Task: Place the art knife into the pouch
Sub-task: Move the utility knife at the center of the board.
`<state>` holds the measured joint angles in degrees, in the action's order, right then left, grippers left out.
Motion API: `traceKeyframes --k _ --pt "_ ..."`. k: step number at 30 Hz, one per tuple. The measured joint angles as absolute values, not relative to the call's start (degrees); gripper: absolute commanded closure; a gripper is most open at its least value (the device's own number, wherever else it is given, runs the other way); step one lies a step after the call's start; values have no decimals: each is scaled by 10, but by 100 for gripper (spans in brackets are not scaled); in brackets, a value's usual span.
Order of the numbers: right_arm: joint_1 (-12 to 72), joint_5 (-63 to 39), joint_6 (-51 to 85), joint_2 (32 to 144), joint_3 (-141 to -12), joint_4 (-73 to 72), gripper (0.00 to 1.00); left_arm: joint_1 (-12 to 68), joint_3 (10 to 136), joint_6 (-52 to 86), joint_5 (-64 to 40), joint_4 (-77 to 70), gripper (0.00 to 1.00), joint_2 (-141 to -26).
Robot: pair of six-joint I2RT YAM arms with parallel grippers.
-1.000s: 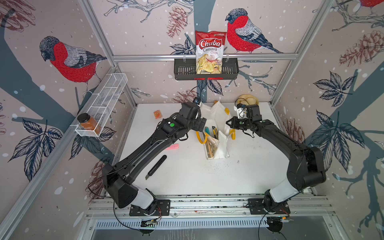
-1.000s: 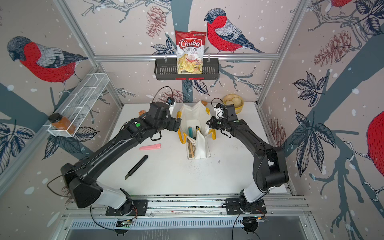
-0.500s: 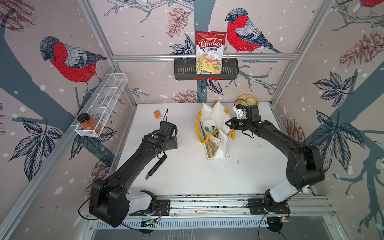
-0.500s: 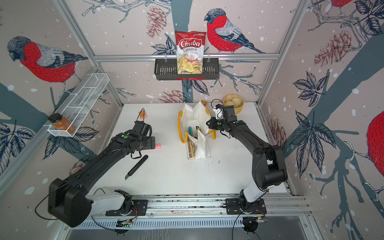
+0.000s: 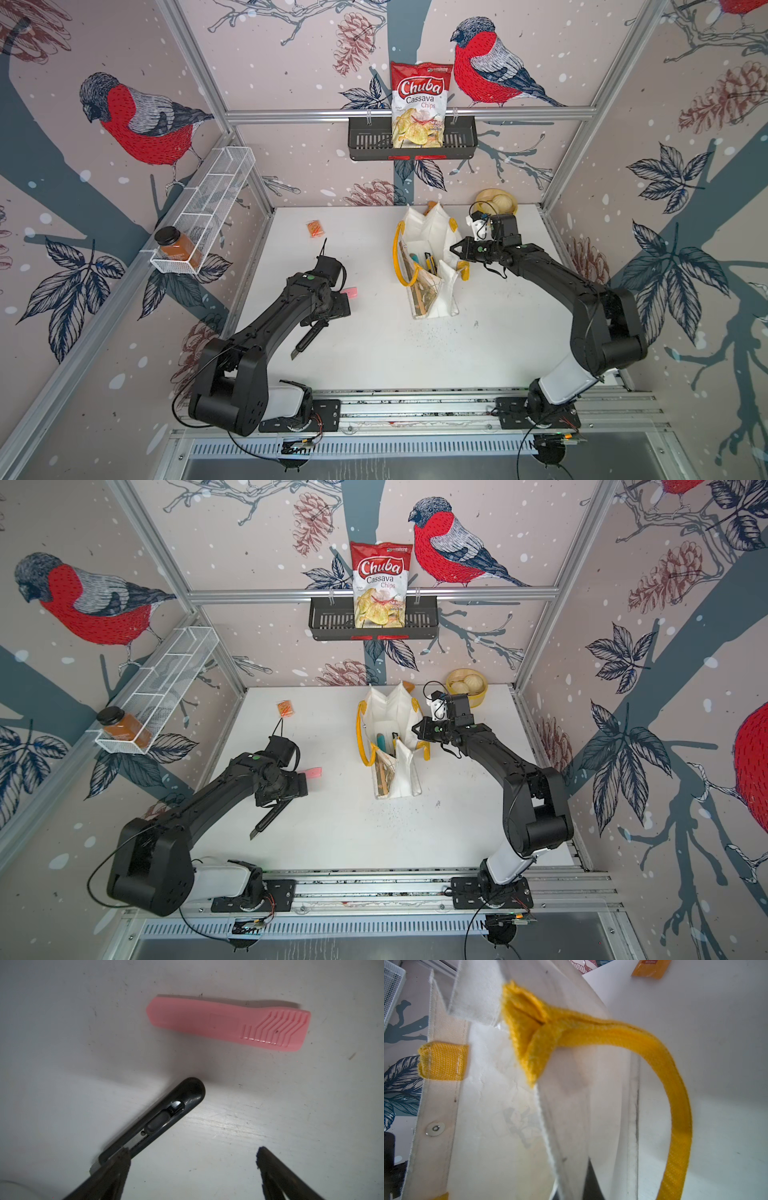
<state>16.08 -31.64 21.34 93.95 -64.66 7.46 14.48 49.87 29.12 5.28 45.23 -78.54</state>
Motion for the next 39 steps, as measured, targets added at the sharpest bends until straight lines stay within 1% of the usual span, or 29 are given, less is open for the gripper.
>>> traceKeyframes --k 3,7,12,19,23,27,34,39 --pt "158 -321 213 938 -644 73 100 127 504 289 37 443 5 -828" --pt "150 -329 213 932 -635 68 100 123 514 281 19 440 5 -882" --pt "140 -338 213 930 -628 65 100 118 546 268 46 439 5 -926" --pt "139 -346 213 935 -627 60 100 104 552 254 56 439 6 -948" --pt "133 -348 213 937 -624 58 100 103 557 244 46 439 11 -962" --pt "131 -350 213 939 -622 57 100 103 560 236 35 439 14 -973" --pt "127 -350 213 948 -622 51 100 107 561 225 12 431 14 -984" --pt "127 -351 213 950 -623 50 100 108 591 221 -2 437 14 -1002"
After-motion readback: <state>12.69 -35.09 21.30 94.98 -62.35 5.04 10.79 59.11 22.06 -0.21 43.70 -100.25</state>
